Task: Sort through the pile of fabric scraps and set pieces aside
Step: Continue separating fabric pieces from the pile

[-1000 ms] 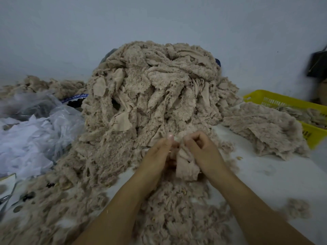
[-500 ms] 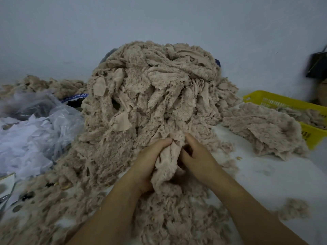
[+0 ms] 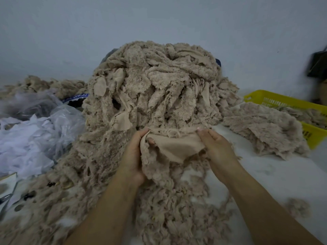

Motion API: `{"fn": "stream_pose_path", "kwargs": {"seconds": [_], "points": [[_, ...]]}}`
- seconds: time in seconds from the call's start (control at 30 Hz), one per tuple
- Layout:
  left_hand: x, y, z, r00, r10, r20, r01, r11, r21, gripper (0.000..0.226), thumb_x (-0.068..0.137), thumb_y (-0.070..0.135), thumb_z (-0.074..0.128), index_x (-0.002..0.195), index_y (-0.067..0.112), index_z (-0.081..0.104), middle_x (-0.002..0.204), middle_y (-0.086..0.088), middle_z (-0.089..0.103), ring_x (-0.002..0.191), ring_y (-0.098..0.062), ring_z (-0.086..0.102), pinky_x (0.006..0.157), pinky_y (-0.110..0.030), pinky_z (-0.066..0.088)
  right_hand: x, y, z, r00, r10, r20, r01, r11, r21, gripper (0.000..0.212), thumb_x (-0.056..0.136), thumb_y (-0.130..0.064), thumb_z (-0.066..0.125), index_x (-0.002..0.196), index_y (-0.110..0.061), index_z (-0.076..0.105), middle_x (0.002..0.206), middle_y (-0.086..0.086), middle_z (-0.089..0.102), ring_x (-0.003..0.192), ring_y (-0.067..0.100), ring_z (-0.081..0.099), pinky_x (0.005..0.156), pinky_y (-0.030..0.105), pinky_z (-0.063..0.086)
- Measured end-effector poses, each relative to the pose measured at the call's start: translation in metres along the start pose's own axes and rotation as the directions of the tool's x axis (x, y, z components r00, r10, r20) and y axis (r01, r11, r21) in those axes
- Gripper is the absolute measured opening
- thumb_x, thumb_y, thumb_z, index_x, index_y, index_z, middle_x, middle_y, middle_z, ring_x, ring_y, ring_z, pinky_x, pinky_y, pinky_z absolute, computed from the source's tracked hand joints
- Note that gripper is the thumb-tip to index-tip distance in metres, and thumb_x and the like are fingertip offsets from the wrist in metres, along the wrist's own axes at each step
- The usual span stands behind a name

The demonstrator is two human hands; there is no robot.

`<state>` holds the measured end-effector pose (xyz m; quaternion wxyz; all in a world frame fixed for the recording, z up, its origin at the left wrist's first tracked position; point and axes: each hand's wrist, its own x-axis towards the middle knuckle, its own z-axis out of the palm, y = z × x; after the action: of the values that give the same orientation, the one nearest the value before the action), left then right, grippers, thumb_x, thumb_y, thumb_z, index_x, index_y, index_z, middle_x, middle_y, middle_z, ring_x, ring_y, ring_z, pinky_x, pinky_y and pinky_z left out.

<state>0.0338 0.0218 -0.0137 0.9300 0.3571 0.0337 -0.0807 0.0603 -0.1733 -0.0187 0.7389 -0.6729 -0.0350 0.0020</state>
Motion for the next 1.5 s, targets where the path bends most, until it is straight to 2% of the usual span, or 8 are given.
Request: {"fn": "stream_pose_path", "kwargs": {"seconds": [0.3,0.5,0.67,0.77,0.97,1.17,1.3,1.5], "points": [[0.010,0.011,-0.013,0.982,0.186,-0.032,-0.189,0.962,-0.199,0.048,0.101,0.041,0.051,0.079,0.012,0.082,0.079,-0.002,0.077,0.074,-0.015,0.075,0.065,-0.033,0.061,-0.001,-0.006,-0.007,0.991,-0.017,-0.132,0.021,0.999,0.027,0.041,0.090,-0.059,0.053,0.064,-0.029,0.064,0.047,-0.015,0.046,0.044,0.005,0.037,0.051,0.025,0.033],[0.006,-0.004,-0.007,0.992,0.121,-0.033,-0.112,0.973,0.203,0.045,0.099,0.048,0.052,0.120,0.013,0.071,0.113,-0.015,0.073,0.108,-0.030,0.070,0.090,-0.043,0.056,-0.008,0.007,0.015,0.961,-0.186,0.206,0.248,0.907,-0.341,0.036,0.080,-0.081,0.039,0.103,-0.059,0.055,0.112,-0.040,0.049,0.096,-0.028,0.047,0.073,0.004,0.040],[0.006,-0.023,0.008,0.965,0.233,-0.118,-0.117,0.791,0.600,0.027,0.099,0.029,0.060,0.101,0.002,0.059,0.100,-0.020,0.067,0.098,-0.032,0.067,0.096,-0.058,0.052,-0.010,0.019,0.026,0.895,-0.115,0.430,0.337,0.805,-0.488,0.031,0.082,-0.073,0.054,0.099,-0.047,0.053,0.104,-0.027,0.049,0.097,-0.009,0.051,0.074,0.010,0.040],[0.009,-0.020,0.007,0.940,0.308,-0.148,-0.178,0.810,0.559,0.013,0.099,0.019,0.061,0.089,0.010,0.059,0.082,-0.010,0.065,0.073,-0.018,0.067,0.067,-0.034,0.060,-0.005,0.024,0.019,0.935,-0.096,0.342,0.254,0.853,-0.456,0.004,0.096,-0.042,0.058,0.099,-0.040,0.056,0.092,-0.027,0.059,0.084,-0.004,0.058,0.068,0.011,0.044],[0.014,-0.007,-0.004,0.909,0.377,-0.179,-0.317,0.902,0.293,0.007,0.093,0.020,0.066,0.090,0.015,0.068,0.071,0.005,0.069,0.060,-0.006,0.065,0.052,-0.019,0.052,0.002,0.012,0.007,0.972,0.177,0.154,-0.201,0.966,0.159,0.027,0.099,-0.033,0.057,0.092,-0.018,0.078,0.099,0.005,0.075,0.082,0.019,0.070,0.067,0.033,0.055],[0.013,-0.017,-0.003,0.936,0.332,0.112,-0.333,0.743,0.581,0.041,0.089,0.061,0.061,0.107,0.028,0.077,0.114,-0.001,0.075,0.108,-0.018,0.070,0.087,-0.029,0.057,0.000,0.014,0.011,0.981,0.113,0.158,-0.139,0.976,0.165,0.057,0.079,-0.064,0.061,0.114,-0.020,0.073,0.117,-0.002,0.073,0.108,0.013,0.068,0.092,0.035,0.051],[0.009,-0.028,0.001,0.967,0.236,0.091,-0.234,0.699,0.675,0.031,0.079,0.051,0.078,0.106,0.037,0.074,0.111,0.010,0.075,0.104,-0.011,0.071,0.084,-0.025,0.057,-0.003,0.017,0.014,0.975,0.130,0.179,-0.137,0.990,0.023,0.099,0.068,-0.088,0.048,0.139,-0.019,0.056,0.141,-0.001,0.058,0.131,0.014,0.052,0.115,0.044,0.037],[0.010,-0.024,0.004,0.961,0.273,-0.033,-0.195,0.763,0.616,0.028,0.099,0.026,0.059,0.116,0.008,0.071,0.109,-0.011,0.075,0.098,-0.027,0.072,0.091,-0.040,0.055,-0.004,0.015,0.017,0.983,0.174,0.064,-0.176,0.984,0.034,0.085,0.067,-0.090,0.045,0.111,-0.023,0.072,0.095,0.002,0.077,0.084,0.013,0.072,0.090,0.041,0.054]]}}
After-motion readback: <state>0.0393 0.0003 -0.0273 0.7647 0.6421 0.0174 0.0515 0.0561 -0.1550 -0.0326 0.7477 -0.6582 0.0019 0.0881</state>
